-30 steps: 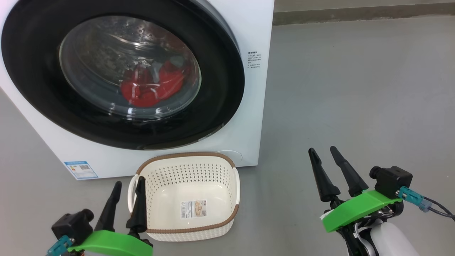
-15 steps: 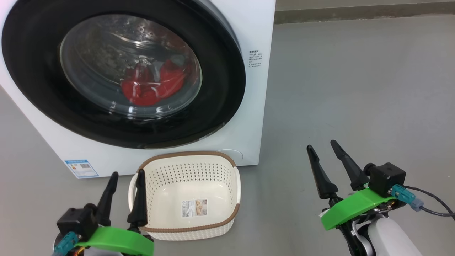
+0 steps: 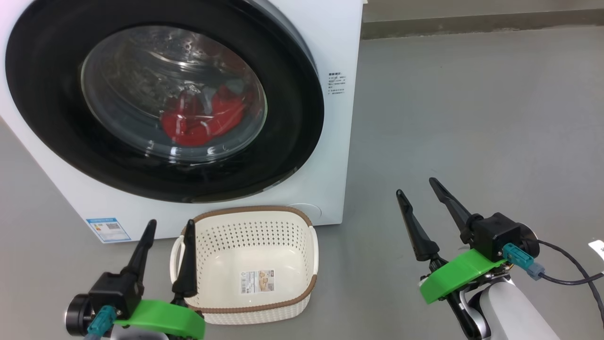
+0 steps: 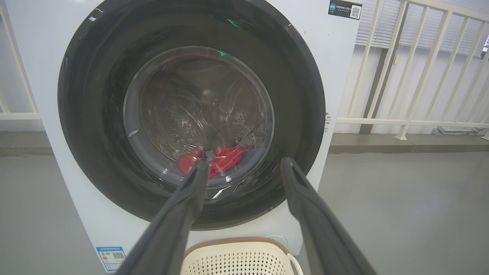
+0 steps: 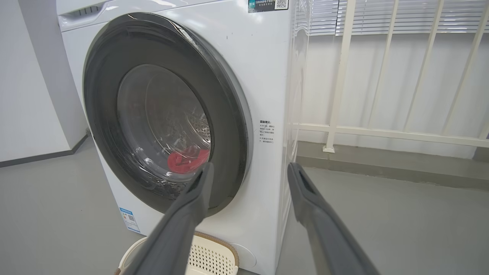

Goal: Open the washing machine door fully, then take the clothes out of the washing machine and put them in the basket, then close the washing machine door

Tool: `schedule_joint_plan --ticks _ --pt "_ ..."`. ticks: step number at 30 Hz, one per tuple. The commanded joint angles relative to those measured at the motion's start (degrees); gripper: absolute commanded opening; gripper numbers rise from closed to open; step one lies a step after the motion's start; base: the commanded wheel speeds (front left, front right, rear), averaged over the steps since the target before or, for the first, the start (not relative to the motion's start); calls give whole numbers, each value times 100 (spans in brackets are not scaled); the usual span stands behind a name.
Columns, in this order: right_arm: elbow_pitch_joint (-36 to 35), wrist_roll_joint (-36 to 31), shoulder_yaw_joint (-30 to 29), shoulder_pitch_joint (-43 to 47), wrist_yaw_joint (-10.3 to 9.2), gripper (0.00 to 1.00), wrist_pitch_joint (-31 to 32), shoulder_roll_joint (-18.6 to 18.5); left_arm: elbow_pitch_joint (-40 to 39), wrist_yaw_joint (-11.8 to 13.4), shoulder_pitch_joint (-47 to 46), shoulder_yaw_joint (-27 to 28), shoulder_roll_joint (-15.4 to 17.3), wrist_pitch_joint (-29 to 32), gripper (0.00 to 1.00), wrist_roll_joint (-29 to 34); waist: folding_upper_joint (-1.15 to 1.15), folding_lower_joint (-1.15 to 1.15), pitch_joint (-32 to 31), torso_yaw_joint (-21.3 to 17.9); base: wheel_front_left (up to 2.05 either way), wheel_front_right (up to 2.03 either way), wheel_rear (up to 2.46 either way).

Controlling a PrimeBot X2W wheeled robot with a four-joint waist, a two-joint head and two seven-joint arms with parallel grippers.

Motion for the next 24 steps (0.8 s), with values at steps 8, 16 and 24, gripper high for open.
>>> schedule_joint_plan --ticks 8,16,24 --pt "-85 -15 131 -248 2 100 -53 5 -46 44 -230 158 103 -70 100 26 0 0 -13 -5 0 0 0" --pt "-97 -4 127 -230 2 100 -54 5 26 28 -250 161 103 -70 100 34 0 0 3 32 0 0 0" --pt "-63 254 272 -274 2 0 -54 5 21 32 -251 116 103 -70 100 61 0 0 61 95 0 0 0"
